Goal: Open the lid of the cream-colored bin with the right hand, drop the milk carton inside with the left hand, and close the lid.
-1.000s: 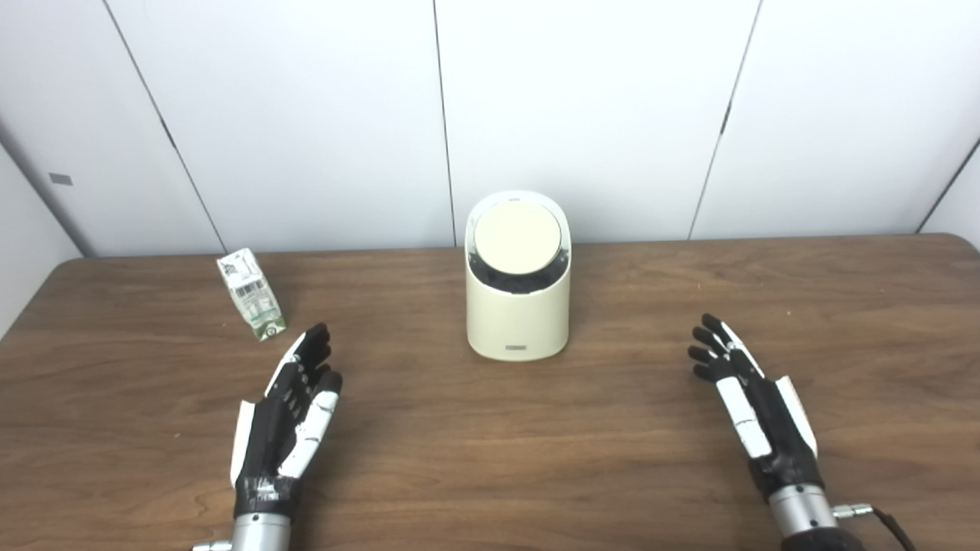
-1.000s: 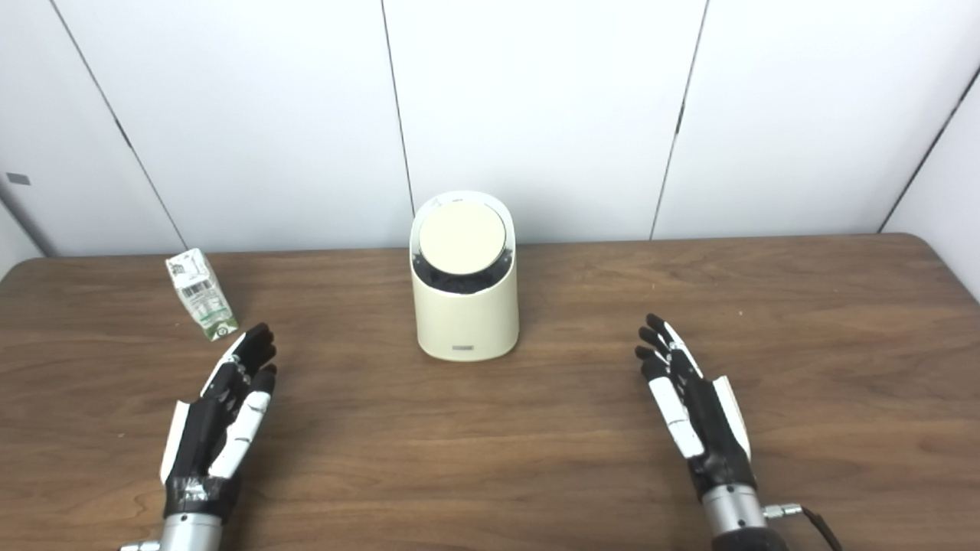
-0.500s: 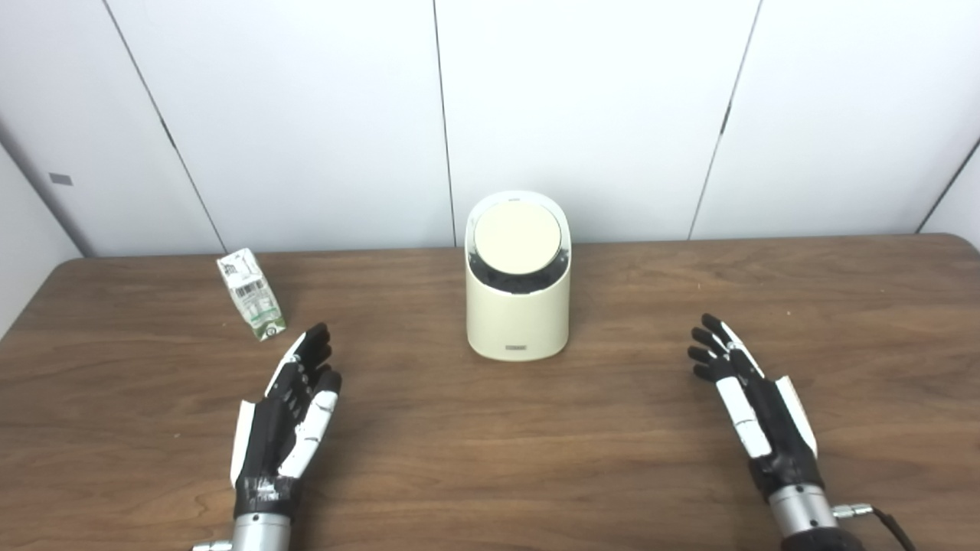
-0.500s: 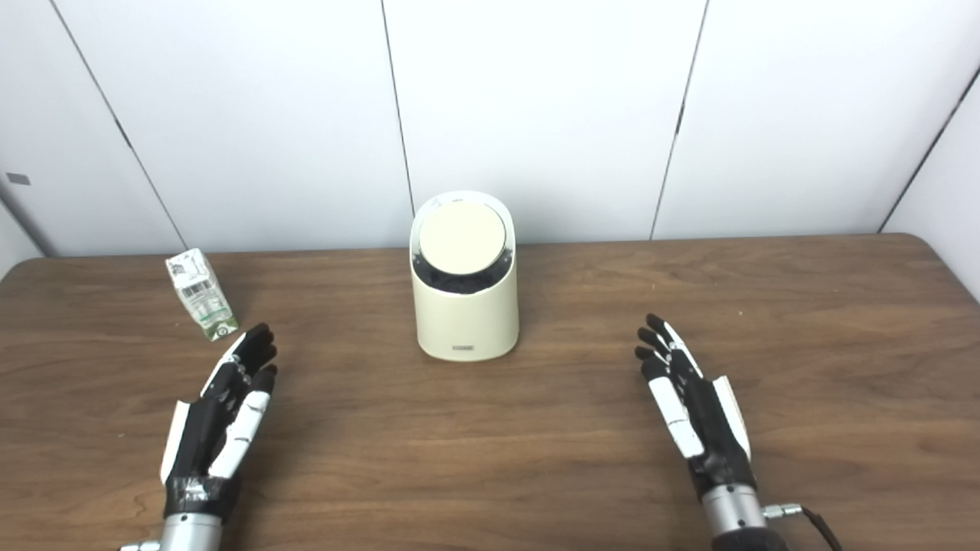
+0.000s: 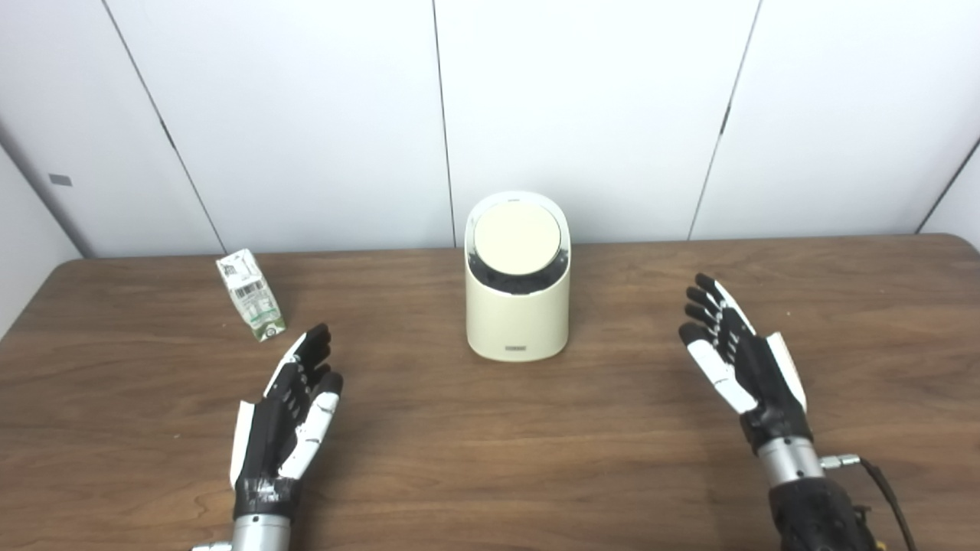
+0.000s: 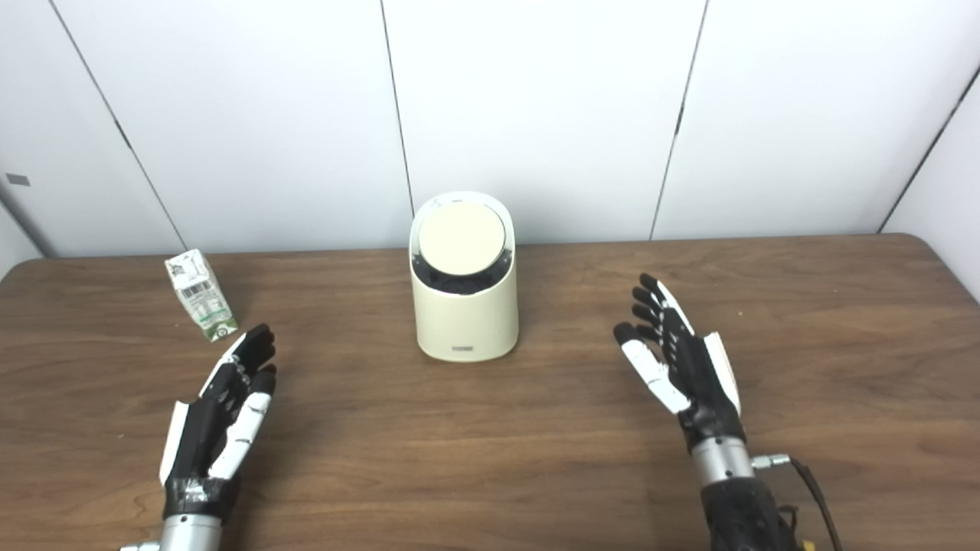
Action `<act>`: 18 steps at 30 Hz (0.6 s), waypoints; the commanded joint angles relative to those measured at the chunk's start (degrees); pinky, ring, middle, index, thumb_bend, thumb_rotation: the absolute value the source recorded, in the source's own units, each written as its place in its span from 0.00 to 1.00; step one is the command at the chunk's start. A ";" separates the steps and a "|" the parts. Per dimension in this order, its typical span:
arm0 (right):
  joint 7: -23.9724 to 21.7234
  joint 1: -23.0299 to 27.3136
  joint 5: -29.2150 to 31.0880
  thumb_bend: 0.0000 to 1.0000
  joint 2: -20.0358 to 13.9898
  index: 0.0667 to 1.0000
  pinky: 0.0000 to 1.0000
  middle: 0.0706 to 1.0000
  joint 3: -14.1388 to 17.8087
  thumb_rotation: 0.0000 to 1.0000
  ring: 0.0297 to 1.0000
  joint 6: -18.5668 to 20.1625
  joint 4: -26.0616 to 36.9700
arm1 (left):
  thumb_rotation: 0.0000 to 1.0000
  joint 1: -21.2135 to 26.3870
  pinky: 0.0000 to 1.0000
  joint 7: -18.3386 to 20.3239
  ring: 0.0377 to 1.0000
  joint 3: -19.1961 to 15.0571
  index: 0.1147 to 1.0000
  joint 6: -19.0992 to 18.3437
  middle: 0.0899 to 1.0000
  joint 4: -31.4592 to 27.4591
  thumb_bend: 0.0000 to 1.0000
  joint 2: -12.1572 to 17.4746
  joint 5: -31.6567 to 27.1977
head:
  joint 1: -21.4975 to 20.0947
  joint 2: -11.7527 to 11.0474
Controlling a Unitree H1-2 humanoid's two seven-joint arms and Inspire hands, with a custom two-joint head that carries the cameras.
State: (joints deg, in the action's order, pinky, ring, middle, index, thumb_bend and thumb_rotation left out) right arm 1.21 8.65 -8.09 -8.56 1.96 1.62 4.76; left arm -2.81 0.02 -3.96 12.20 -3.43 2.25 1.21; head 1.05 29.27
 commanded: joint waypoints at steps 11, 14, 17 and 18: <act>0.52 15.09 -8.15 0.76 2.61 0.92 0.81 0.89 -4.40 0.42 0.86 8.95 2.80 | 0.63 -3.75 0.91 -0.44 0.92 0.79 0.90 0.97 0.90 2.78 0.54 -1.02 0.63 | -0.68 -0.86; 0.64 17.93 -10.31 0.80 2.59 0.92 0.81 0.89 -5.59 0.41 0.88 10.45 2.02 | 0.64 -3.81 0.90 -0.57 0.92 0.87 0.90 1.25 0.90 2.87 0.54 -1.02 1.08 | -0.64 -0.76; 0.40 21.45 -11.98 0.81 2.18 0.92 0.77 0.89 -6.56 0.37 0.87 11.62 0.20 | 0.65 -3.80 0.90 -0.57 0.91 0.87 0.90 1.12 0.89 2.86 0.56 -1.16 0.91 | -0.62 -0.83; 0.37 22.05 -12.17 0.81 2.08 0.93 0.76 0.89 -6.68 0.37 0.86 11.73 -0.24 | 0.65 -3.79 0.90 -0.55 0.91 0.88 0.90 1.09 0.89 2.87 0.56 -1.20 0.85 | -0.61 -0.84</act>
State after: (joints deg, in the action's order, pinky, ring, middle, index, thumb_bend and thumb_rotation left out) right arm 1.52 27.65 -19.36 -5.98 -4.75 13.55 3.70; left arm -3.08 0.02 -3.83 12.49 -3.84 2.09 1.88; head 0.44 28.39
